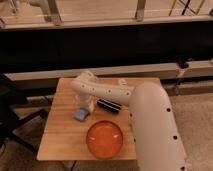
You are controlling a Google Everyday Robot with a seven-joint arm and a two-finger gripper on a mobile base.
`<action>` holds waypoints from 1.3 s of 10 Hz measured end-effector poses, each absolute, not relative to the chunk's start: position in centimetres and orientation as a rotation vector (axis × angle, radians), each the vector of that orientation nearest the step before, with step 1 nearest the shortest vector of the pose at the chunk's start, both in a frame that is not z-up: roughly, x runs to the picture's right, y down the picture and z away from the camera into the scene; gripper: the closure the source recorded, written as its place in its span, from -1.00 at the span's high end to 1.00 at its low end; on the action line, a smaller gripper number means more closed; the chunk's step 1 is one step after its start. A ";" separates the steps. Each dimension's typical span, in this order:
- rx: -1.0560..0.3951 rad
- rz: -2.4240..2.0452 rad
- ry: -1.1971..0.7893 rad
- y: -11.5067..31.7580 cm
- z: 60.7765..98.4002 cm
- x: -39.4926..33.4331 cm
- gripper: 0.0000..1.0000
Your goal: Wipe the white sponge on the table
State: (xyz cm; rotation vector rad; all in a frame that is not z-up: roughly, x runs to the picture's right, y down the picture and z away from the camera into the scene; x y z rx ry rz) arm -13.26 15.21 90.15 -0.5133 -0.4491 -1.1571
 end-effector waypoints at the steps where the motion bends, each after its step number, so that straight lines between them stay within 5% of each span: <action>1: -0.505 -1.186 -0.441 15.9 89.5 -13.5 -1.00; 13: -0.456 -1.373 -0.466 16.9 88.9 -18.6 -1.00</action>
